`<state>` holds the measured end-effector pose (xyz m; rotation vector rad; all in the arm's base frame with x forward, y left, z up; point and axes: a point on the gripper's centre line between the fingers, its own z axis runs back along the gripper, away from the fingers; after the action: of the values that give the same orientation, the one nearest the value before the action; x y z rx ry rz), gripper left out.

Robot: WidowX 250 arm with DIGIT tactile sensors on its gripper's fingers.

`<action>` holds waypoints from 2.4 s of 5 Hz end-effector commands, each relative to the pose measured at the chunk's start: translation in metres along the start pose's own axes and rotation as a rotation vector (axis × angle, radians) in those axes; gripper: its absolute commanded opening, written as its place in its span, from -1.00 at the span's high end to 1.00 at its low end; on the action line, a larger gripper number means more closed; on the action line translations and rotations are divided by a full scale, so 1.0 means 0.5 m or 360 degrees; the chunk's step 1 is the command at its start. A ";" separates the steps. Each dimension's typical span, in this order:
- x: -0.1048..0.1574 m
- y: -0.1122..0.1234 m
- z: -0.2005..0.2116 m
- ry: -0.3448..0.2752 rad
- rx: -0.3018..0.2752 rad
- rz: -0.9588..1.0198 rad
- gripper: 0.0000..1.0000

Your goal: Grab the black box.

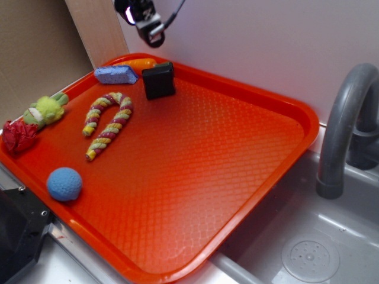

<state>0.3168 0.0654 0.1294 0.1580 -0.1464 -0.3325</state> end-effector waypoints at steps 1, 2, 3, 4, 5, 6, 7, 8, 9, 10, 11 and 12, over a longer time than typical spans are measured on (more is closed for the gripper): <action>0.037 -0.003 -0.040 -0.0018 -0.0018 -0.0279 -1.00; 0.035 -0.028 -0.106 -0.0017 -0.0256 -0.0374 -1.00; 0.055 -0.020 -0.178 0.0102 -0.0225 -0.0377 -1.00; 0.071 -0.007 -0.203 0.0147 -0.0198 -0.0385 -1.00; 0.070 -0.010 -0.198 0.0134 -0.0191 -0.0380 -1.00; 0.052 -0.011 -0.131 0.0046 -0.0157 -0.0379 -1.00; 0.025 -0.012 -0.072 -0.0089 -0.0108 -0.0457 -1.00; 0.000 -0.013 -0.054 -0.0136 -0.0119 -0.0496 -1.00; -0.009 -0.010 -0.071 -0.0134 -0.0101 -0.0595 -1.00; -0.011 -0.003 -0.102 -0.0141 -0.0075 -0.0727 -1.00; 0.011 0.017 -0.133 -0.0091 -0.0105 -0.0708 -1.00; 0.010 0.016 -0.146 -0.0038 -0.0153 -0.0706 -1.00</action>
<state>0.3269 0.0685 0.0428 0.0463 -0.0619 -0.8083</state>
